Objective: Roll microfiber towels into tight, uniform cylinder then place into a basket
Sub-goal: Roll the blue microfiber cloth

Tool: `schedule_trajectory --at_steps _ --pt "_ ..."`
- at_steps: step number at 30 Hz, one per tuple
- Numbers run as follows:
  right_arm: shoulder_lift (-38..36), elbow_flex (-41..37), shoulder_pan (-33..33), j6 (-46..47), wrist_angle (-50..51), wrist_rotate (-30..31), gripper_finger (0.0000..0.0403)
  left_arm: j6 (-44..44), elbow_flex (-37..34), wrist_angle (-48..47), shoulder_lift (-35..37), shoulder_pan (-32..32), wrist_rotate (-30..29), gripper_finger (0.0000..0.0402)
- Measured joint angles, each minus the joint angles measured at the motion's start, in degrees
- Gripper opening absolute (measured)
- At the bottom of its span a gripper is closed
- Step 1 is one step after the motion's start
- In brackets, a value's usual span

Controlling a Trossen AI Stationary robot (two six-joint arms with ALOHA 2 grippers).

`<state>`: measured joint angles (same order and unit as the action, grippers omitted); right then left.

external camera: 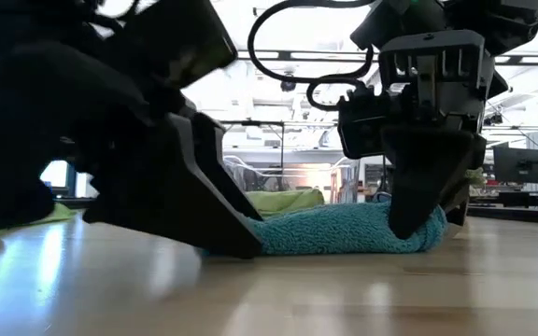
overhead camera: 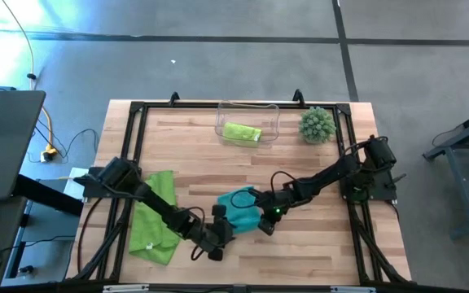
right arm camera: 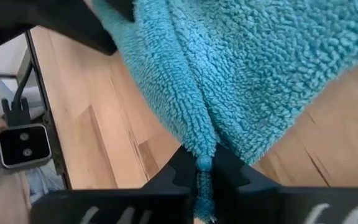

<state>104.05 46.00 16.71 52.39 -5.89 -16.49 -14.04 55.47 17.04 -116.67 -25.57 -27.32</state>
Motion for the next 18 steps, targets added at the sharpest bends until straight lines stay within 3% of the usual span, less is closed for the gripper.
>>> schedule_trajectory --at_steps 5,10,13,18 --pt "-0.57 -0.08 -0.19 -3.50 0.11 -1.19 0.0070 -4.40 0.27 -1.80 -0.77 0.11 0.40 0.0172" --pt "-4.08 -0.33 -2.34 -6.13 3.10 -8.61 0.0120 -6.17 0.23 -1.72 -1.24 0.00 0.50 0.0172" --pt "-8.04 -0.26 -3.99 -9.35 7.50 -11.34 0.0134 -6.54 0.16 -1.51 -1.28 0.00 0.61 0.0172" --pt "-16.39 -0.22 -6.73 -15.21 18.76 -10.84 0.0139 -6.93 0.12 -1.22 -1.35 0.03 0.71 0.0172"
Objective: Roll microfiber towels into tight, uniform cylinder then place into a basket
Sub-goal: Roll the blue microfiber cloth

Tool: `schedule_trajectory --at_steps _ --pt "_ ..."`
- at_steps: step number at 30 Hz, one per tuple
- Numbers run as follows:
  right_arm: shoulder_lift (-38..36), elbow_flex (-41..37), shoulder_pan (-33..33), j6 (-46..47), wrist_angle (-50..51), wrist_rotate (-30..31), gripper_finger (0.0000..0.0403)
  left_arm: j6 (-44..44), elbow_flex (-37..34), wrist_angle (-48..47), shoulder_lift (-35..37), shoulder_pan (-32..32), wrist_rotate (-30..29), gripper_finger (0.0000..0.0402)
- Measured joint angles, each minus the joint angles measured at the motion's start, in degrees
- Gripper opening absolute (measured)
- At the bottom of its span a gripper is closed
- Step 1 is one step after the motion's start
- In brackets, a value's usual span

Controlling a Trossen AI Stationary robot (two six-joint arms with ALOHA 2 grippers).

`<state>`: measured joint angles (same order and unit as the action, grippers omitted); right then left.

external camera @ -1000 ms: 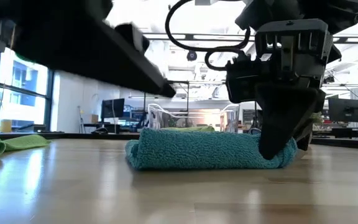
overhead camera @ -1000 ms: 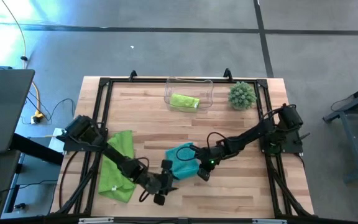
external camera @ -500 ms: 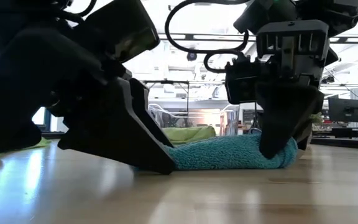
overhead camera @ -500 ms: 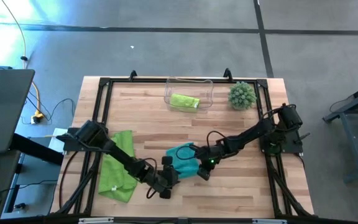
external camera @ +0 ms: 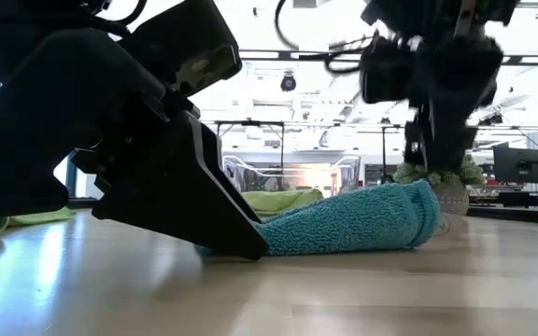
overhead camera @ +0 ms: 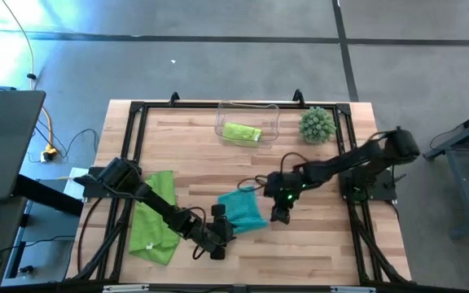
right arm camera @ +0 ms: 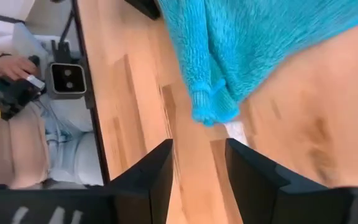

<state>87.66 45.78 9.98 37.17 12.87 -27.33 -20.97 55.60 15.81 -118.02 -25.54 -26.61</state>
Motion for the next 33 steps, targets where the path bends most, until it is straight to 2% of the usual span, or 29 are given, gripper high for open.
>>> schedule_trajectory --at_steps 3,6,9,11,13,16,19,23,27,33 --pt "-5.37 0.00 0.25 -3.65 1.62 4.99 0.0140 -0.09 -0.07 0.62 -0.02 0.01 -0.05 0.0172" --pt "-9.17 0.03 3.64 -10.33 -1.78 17.75 0.0140 -0.11 -0.09 1.09 -0.07 -0.02 -0.87 0.0172" --pt "-9.90 0.15 9.24 -21.44 -6.56 31.87 0.0140 -0.11 -0.11 1.18 -0.07 -0.02 -1.05 0.0172" --pt "-8.86 0.16 12.85 -30.20 -10.38 38.72 0.0140 -0.37 -0.11 1.20 -0.07 -0.02 -1.09 0.0172" --pt "-6.93 0.19 15.73 -38.32 -12.59 43.11 0.0140 -1.00 -0.11 1.36 -0.07 -0.02 -1.11 0.0172" --pt "-2.97 0.20 18.10 -46.49 -14.15 44.88 0.0140 -1.39 -0.11 1.38 -0.07 -0.02 -1.14 0.0172" --pt "1.13 0.19 18.56 -49.94 -14.10 45.36 0.0140 -1.45 -0.11 1.38 -0.07 0.01 -1.16 0.0172" --pt "4.15 0.17 17.84 -45.10 -14.07 46.21 0.0143 -2.04 -0.11 1.40 -0.07 0.08 -1.16 0.0172" --pt "6.05 0.17 17.60 -40.31 -14.20 41.83 0.0163 -2.77 -0.11 1.40 -0.07 0.43 -0.95 0.0172" --pt "8.11 0.18 19.04 -41.52 -15.37 41.37 0.0185 -4.89 -0.11 1.39 -0.07 1.15 -0.37 0.0172"
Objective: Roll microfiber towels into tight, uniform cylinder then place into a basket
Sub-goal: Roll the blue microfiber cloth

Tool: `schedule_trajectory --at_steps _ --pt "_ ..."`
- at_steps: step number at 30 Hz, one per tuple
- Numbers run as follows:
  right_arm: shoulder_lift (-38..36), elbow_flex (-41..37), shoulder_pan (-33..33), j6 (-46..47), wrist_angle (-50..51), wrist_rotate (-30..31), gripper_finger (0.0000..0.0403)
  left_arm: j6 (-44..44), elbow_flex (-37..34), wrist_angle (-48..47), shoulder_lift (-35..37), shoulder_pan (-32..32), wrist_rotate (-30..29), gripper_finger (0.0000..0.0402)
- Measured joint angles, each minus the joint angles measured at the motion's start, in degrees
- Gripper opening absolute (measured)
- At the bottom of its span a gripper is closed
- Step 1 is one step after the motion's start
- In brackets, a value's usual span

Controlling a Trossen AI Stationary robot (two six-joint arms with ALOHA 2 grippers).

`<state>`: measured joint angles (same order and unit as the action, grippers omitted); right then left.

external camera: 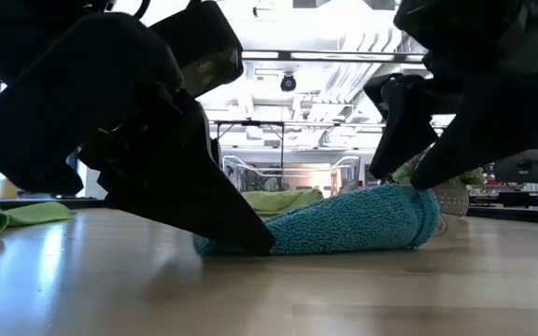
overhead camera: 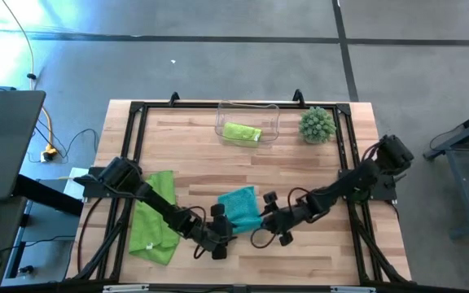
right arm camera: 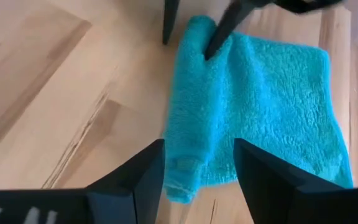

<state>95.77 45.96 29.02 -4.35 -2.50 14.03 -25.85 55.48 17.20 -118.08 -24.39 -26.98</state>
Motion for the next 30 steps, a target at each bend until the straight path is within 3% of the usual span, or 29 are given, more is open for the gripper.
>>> schedule_trajectory --at_steps 6,18,25,30 --pt "3.42 0.03 1.42 -4.87 -2.96 -0.14 0.0178 -0.49 0.00 0.01 0.00 0.07 0.15 0.0172" --pt "8.96 0.17 0.39 -4.45 -6.09 3.95 0.0161 -0.56 0.00 0.03 0.00 0.09 0.35 0.0172" --pt "9.14 0.19 -1.36 7.75 -5.67 2.69 0.0154 -0.49 -0.01 0.16 0.67 -0.27 0.31 0.0172" --pt "9.14 0.21 -2.28 12.96 -4.75 -1.14 0.0110 0.71 -0.28 -0.69 2.83 -1.04 0.35 0.0172"
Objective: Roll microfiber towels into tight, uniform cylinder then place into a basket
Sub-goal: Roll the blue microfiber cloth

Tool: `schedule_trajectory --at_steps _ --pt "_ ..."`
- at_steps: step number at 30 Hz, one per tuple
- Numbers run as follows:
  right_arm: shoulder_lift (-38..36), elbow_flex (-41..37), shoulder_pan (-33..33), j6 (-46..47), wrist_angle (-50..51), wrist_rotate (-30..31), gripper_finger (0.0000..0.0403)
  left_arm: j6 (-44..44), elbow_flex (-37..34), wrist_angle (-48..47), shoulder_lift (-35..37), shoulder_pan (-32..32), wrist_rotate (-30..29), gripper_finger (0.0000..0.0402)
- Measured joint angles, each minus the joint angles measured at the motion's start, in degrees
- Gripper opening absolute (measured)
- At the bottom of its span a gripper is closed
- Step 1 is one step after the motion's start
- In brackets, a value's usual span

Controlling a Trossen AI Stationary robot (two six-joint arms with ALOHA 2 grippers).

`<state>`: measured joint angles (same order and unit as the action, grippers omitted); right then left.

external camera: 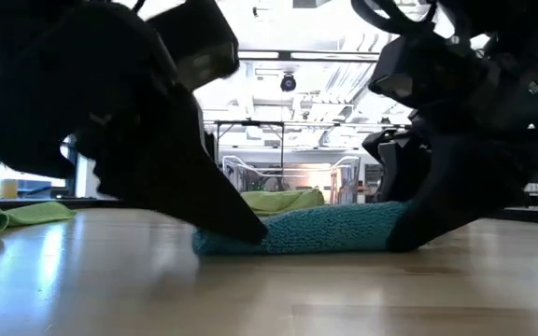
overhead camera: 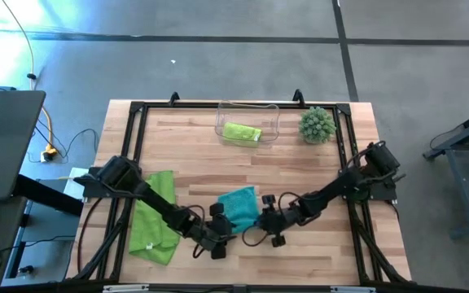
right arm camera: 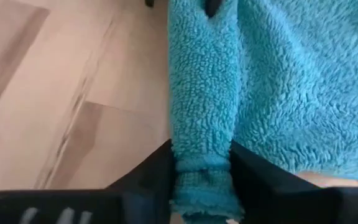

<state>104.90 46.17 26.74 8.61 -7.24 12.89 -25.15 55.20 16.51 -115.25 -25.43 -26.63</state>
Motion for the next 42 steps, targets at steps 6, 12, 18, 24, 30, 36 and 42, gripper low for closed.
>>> schedule_trajectory --at_steps 6,12,18,24,30,36,42 --pt "-0.04 0.02 -1.37 5.29 0.24 -4.80 0.0023 2.10 0.07 -1.27 4.07 -0.47 -0.47 0.0172" --pt "-0.08 0.00 -4.49 15.11 -0.83 -15.93 0.0017 7.42 0.08 -0.24 6.31 -1.46 -1.02 0.0172" --pt "0.09 -0.16 -9.59 25.59 -1.76 -29.32 0.0010 13.40 0.22 -0.45 5.39 -3.00 -1.17 0.0172" --pt "0.15 -0.24 -12.15 29.63 -1.62 -34.80 0.0011 15.90 0.22 -1.68 2.31 -3.91 -7.23 0.0172" --pt "0.15 -0.24 -12.43 30.19 -1.73 -34.78 0.0011 16.02 0.22 -2.14 -0.32 -3.36 -8.52 0.0172" --pt "0.14 -0.24 -12.29 29.62 -1.91 -33.17 0.0025 10.16 0.24 -2.36 -0.52 -1.60 -8.53 0.0141" --pt "-0.35 -0.22 -12.39 24.00 -1.75 -33.75 0.0116 2.43 0.52 -7.83 -0.06 1.03 -2.80 0.0056"
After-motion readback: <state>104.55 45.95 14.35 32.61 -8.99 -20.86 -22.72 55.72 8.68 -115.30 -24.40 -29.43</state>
